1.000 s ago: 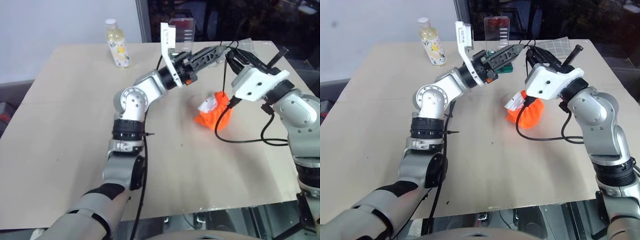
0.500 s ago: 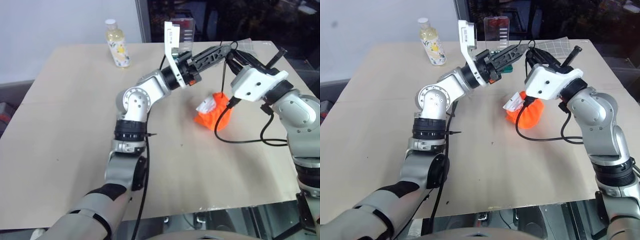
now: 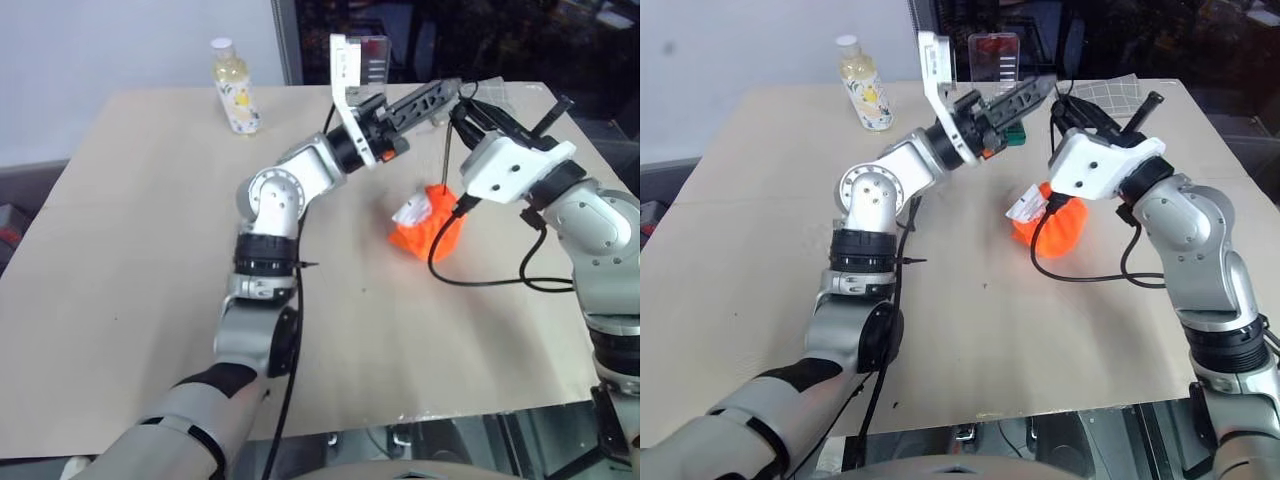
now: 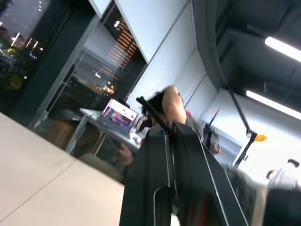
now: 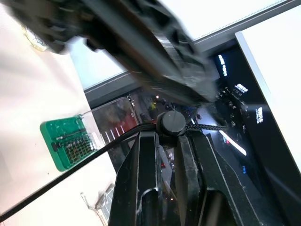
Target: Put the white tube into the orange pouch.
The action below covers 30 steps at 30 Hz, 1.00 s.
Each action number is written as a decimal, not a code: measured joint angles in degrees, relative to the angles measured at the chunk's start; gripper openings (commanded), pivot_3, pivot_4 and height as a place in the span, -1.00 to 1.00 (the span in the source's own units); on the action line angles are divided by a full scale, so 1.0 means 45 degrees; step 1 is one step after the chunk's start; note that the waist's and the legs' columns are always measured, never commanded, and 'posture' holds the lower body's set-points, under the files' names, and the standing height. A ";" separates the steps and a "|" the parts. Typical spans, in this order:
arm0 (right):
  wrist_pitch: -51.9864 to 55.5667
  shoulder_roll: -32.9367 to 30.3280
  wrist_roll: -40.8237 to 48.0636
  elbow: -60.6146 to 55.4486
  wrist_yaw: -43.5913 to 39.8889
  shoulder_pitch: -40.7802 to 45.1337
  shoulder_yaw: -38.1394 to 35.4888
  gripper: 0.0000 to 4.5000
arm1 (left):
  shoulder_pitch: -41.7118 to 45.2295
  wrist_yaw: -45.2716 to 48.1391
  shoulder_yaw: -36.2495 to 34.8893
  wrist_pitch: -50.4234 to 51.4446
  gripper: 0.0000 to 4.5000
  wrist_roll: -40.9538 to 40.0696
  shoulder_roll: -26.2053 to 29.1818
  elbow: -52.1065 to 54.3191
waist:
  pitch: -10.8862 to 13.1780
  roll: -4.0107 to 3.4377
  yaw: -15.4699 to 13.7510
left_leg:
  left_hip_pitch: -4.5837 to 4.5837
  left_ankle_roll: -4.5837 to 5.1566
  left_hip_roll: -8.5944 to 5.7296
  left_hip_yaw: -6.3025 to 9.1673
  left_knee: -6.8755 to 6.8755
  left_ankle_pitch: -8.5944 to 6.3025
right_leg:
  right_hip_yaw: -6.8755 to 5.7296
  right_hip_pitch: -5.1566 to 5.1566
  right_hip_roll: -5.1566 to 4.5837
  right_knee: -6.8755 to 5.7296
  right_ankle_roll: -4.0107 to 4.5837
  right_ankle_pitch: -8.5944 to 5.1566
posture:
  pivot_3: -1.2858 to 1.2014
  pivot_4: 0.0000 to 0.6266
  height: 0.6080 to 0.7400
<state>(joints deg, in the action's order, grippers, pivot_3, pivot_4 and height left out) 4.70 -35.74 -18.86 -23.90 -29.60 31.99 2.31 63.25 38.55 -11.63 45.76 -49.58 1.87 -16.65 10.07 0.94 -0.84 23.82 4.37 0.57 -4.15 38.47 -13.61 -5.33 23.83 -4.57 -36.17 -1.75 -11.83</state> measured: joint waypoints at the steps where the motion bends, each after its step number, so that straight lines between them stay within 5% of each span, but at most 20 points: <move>1: 0.0000 0.0004 0.0000 -0.0002 0.0000 0.0000 0.0000 -1.00 | 0.0097 -0.0030 -0.0047 0.0000 -0.93 -0.0038 -0.0012 -0.0023 | 0.0000 0.0000 0.0003 | -0.0001 0.0000 0.0000 0.0000 -0.0001 0.0000 | 0.0001 0.0000 0.0000 0.0000 0.0001 0.0001 | 0.03 -0.52 1.00; 12: 0.0178 0.0119 -0.0034 -0.0114 -0.0021 -0.0004 0.0000 -1.00 | 0.0456 -0.0583 -0.0405 0.0290 -0.93 -0.0546 -0.0045 -0.0064 | 0.0000 0.0000 0.0003 | -0.0002 -0.0001 0.0000 -0.0001 -0.0003 0.0001 | -0.0001 0.0000 0.0001 -0.0002 0.0006 0.0003 | 0.03 -0.52 1.00; 18: 0.0626 0.0264 0.0428 -0.0356 -0.0431 -0.0316 0.0085 0.16 | 0.0455 -0.0592 -0.0429 0.0285 -1.00 -0.0545 -0.0045 -0.0058 | 0.0000 0.0000 0.0005 | -0.0001 -0.0001 0.0000 -0.0001 -0.0004 0.0000 | -0.0001 0.0000 0.0001 -0.0001 0.0012 0.0007 | 0.03 -0.52 1.00; 22: 0.1532 0.0652 0.1379 -0.0583 -0.0889 -0.0556 0.0086 0.16 | 0.0454 -0.0594 -0.0430 0.0288 -1.00 -0.0561 -0.0046 -0.0029 | 0.0000 0.0000 0.0004 | -0.0005 -0.0001 0.0000 0.0000 -0.0003 0.0001 | -0.0001 -0.0001 0.0001 -0.0006 0.0030 0.0018 | 0.03 -0.52 1.00; 25: 0.4115 0.2304 0.3741 -0.1276 -0.0979 -0.0800 -0.0661 0.16 | 0.0452 -0.0453 -0.0414 0.0326 -1.00 -0.0670 -0.0007 0.0001 | 0.0000 0.0001 0.0006 | -0.0004 -0.0002 0.0005 0.0009 -0.0001 0.0001 | -0.0006 -0.0006 0.0003 -0.0009 0.0041 0.0024 | 0.03 -0.52 1.00; 30: 0.8764 0.3997 0.8280 -0.1712 -0.0278 -0.0115 -0.3798 0.16 | 0.0455 0.0681 -0.0272 0.0433 -1.00 -0.0753 0.0701 -0.0073 | 0.0000 -0.0003 0.0009 | -0.0010 0.0002 -0.0001 0.0000 0.0005 -0.0001 | -0.0023 -0.0004 -0.0003 -0.0025 0.0046 0.0028 | 0.03 -0.52 1.00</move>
<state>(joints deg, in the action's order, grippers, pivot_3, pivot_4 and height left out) 44.14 -17.76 18.40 -31.60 -30.85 31.47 -14.78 65.29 41.62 -12.85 47.71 -52.97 5.02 -16.98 10.07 0.92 -0.79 23.77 4.38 0.56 -4.14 38.49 -13.61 -5.43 23.82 -4.58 -36.28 -1.54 -11.70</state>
